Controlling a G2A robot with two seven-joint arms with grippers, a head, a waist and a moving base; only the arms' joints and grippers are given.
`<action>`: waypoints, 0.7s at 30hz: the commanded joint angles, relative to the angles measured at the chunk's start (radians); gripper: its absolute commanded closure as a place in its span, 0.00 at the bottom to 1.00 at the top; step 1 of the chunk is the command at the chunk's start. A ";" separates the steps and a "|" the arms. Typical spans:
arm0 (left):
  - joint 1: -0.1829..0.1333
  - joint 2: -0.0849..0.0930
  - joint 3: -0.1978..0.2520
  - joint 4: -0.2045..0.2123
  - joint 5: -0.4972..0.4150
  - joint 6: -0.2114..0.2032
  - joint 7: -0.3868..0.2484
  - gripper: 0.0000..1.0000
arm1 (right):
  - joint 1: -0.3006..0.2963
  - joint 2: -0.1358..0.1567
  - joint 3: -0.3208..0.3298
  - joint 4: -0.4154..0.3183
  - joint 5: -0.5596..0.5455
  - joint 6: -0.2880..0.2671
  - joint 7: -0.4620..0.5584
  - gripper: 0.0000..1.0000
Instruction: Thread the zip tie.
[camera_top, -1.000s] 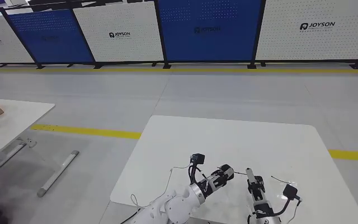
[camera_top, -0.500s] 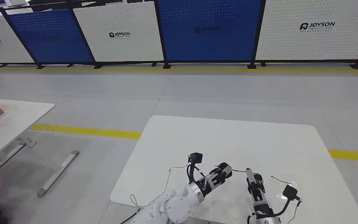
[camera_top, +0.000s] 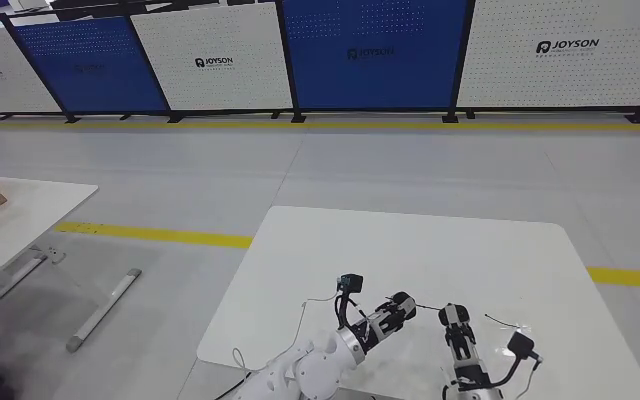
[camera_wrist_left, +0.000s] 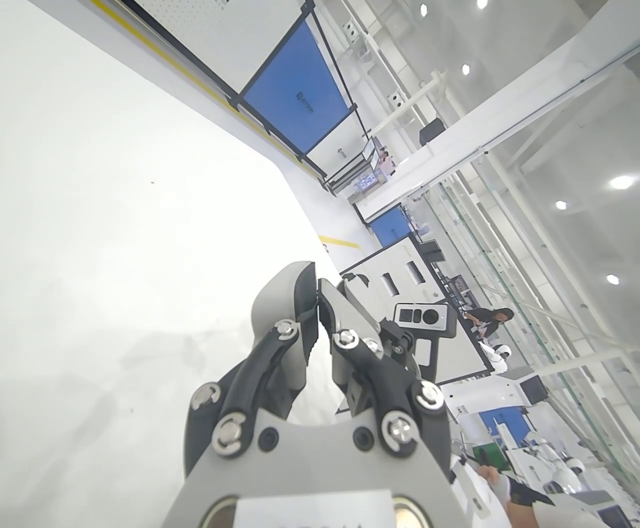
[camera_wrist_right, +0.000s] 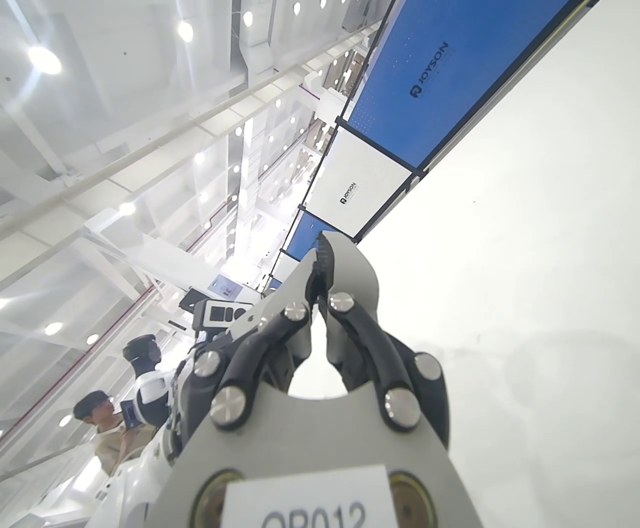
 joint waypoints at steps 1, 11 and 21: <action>0.000 0.000 0.001 -0.002 0.000 -0.003 0.000 1.00 | -0.002 0.000 0.001 -0.001 0.000 -0.002 0.001 1.00; 0.005 -0.001 0.011 -0.012 0.011 -0.026 -0.015 1.00 | -0.005 -0.001 -0.002 -0.006 -0.001 -0.005 0.022 1.00; 0.014 0.001 0.009 -0.021 0.022 -0.037 -0.018 1.00 | -0.004 -0.003 -0.004 -0.007 0.001 -0.005 0.028 1.00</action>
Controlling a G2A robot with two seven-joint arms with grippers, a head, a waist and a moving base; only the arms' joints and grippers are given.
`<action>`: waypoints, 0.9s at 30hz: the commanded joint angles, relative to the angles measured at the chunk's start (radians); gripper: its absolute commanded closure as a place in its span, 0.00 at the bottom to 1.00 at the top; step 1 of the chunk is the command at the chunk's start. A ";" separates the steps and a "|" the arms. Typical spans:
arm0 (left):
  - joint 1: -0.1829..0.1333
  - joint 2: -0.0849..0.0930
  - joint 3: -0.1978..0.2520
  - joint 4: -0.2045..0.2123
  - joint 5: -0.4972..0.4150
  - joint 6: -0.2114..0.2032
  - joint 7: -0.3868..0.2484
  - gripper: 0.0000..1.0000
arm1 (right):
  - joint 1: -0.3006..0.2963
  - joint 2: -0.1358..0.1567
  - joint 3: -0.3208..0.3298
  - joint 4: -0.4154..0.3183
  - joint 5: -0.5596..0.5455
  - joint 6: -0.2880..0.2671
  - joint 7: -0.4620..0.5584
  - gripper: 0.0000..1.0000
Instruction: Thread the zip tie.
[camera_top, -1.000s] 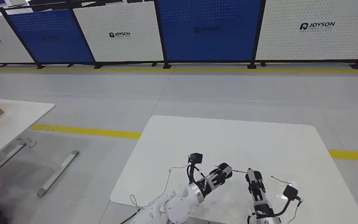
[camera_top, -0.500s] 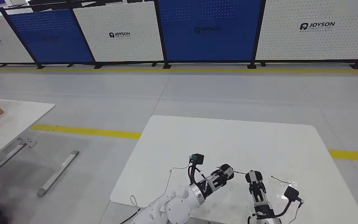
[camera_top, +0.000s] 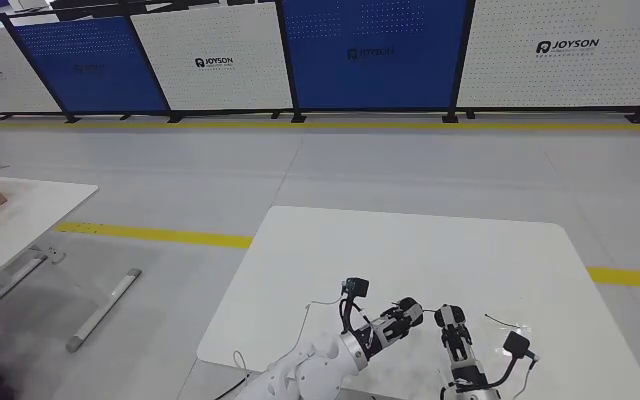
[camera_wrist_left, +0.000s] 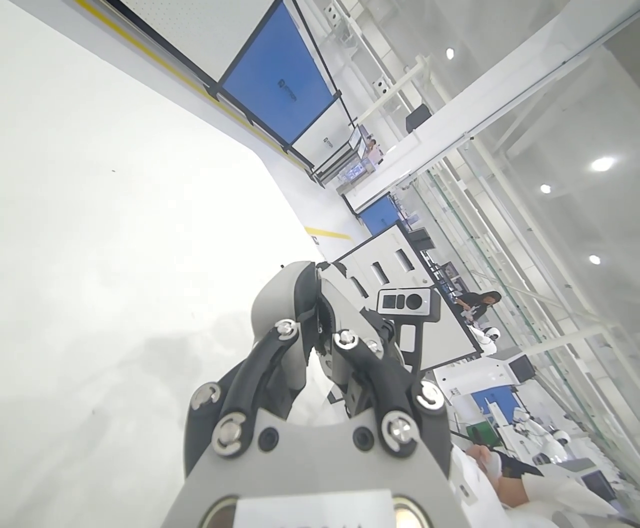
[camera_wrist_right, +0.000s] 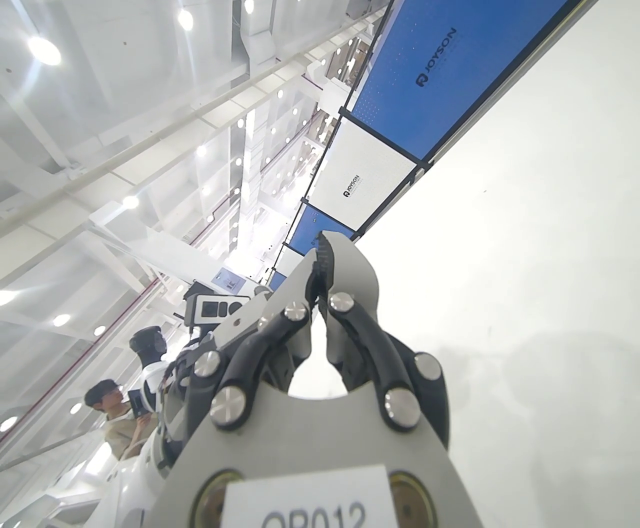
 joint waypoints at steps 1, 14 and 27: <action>0.001 0.000 -0.001 0.000 0.001 0.003 0.004 1.00 | 0.000 0.000 0.000 0.000 0.003 -0.002 -0.003 1.00; -0.002 -0.003 0.002 0.000 0.026 0.046 0.024 1.00 | -0.004 0.000 0.006 -0.005 0.003 -0.007 0.014 0.55; -0.005 -0.005 -0.010 0.002 0.009 0.072 0.036 1.00 | -0.012 0.000 0.014 -0.006 -0.002 -0.012 0.012 0.64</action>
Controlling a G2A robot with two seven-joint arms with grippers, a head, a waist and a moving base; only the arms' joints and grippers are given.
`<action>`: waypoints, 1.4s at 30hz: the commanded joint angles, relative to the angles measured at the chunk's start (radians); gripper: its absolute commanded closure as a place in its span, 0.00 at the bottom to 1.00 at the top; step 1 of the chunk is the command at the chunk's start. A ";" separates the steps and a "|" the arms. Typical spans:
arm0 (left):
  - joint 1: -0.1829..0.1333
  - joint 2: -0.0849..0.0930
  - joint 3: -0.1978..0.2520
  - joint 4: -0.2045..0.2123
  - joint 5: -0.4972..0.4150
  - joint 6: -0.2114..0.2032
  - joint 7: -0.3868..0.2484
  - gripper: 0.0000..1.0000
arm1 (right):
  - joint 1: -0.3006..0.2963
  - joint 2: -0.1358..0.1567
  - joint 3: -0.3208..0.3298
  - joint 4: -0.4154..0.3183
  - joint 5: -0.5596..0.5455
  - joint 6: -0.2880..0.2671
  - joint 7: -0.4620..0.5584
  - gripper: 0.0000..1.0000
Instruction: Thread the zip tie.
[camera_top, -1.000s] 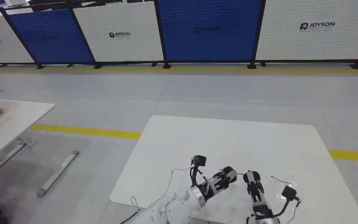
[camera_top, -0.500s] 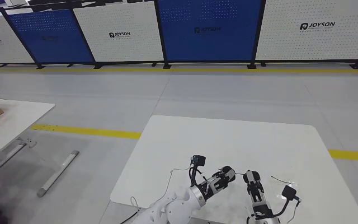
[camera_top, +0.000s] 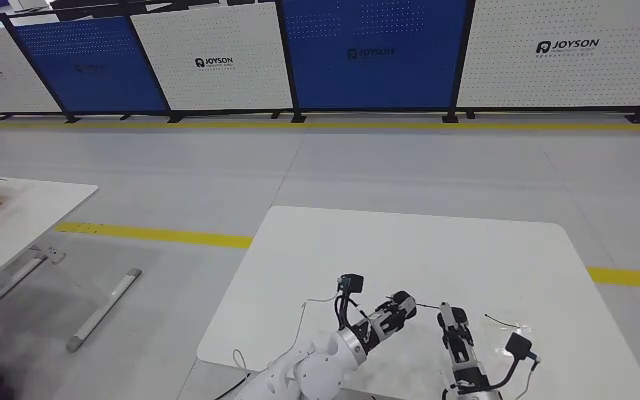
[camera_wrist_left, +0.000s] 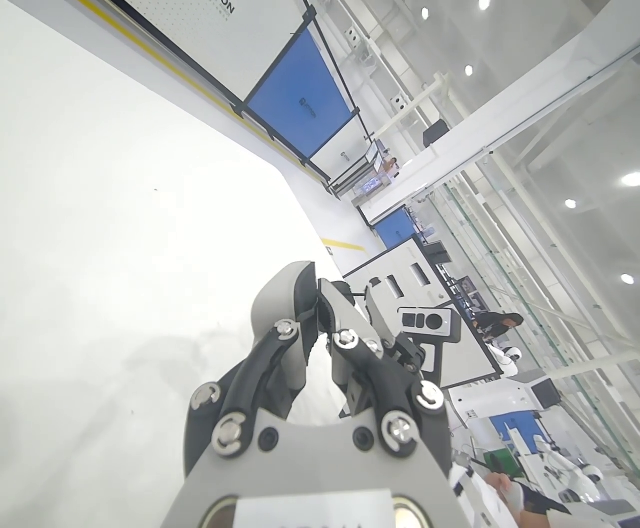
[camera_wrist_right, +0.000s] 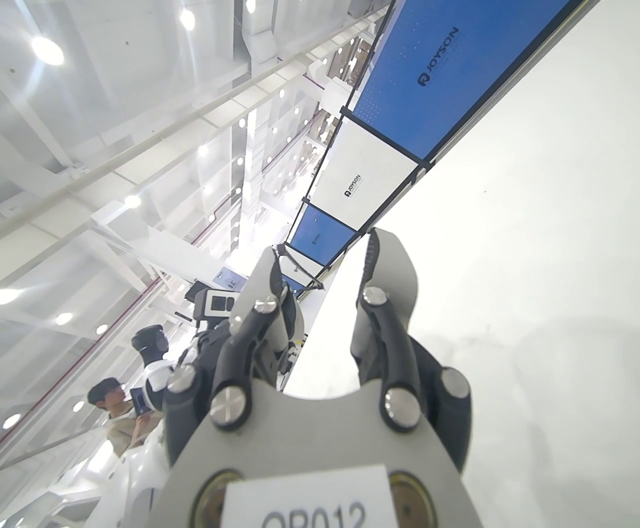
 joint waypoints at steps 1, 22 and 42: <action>0.000 0.000 0.000 0.000 -0.001 0.003 0.001 1.00 | 0.000 0.000 0.000 0.000 -0.001 0.000 0.001 0.66; 0.005 -0.003 0.005 0.002 0.003 -0.020 -0.005 1.00 | 0.002 -0.002 -0.001 0.007 -0.007 -0.021 -0.002 1.00; -0.002 -0.007 0.018 0.010 0.058 0.010 0.013 0.85 | -0.004 -0.001 0.005 0.011 -0.027 -0.027 -0.006 1.00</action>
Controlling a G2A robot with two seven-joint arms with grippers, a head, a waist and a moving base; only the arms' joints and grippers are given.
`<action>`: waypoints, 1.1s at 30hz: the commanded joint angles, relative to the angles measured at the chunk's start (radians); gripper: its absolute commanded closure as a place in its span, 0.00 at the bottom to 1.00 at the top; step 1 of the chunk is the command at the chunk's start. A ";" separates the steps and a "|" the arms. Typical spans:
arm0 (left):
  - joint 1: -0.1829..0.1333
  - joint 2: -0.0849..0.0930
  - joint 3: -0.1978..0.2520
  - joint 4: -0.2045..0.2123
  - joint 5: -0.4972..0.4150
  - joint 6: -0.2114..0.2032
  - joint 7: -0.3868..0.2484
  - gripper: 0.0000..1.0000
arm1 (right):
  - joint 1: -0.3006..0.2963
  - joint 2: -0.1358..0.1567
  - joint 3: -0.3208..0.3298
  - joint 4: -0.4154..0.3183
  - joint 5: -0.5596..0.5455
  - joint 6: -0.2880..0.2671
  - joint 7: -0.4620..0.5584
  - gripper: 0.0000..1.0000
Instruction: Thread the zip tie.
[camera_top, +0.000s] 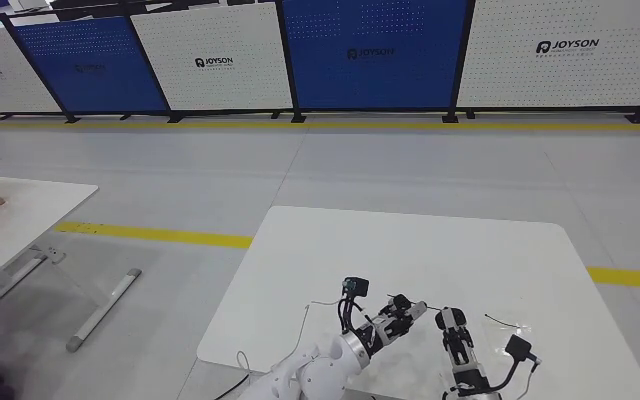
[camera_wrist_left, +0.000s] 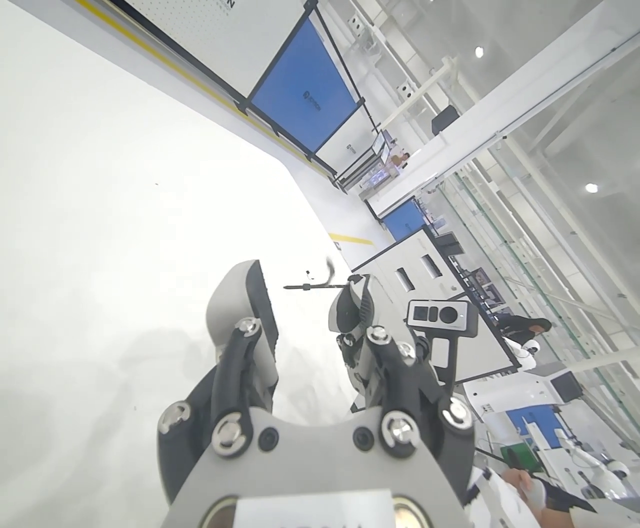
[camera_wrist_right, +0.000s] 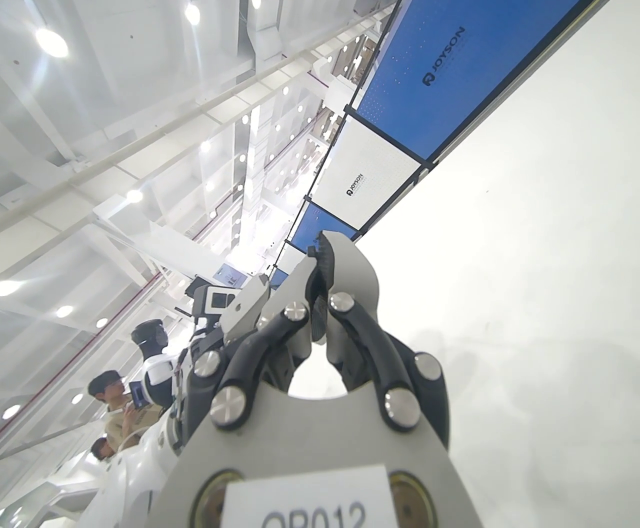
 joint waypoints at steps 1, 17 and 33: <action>0.001 0.000 -0.003 0.001 0.001 0.001 0.005 0.86 | 0.000 0.000 0.000 0.000 -0.004 0.002 -0.003 1.00; 0.008 0.001 -0.010 -0.008 0.012 -0.024 0.006 1.00 | 0.004 -0.002 -0.004 -0.001 -0.019 0.010 -0.006 1.00; 0.023 -0.009 -0.044 -0.023 -0.175 -0.057 0.057 1.00 | -0.035 0.002 0.011 -0.060 -0.043 -0.001 -0.016 0.00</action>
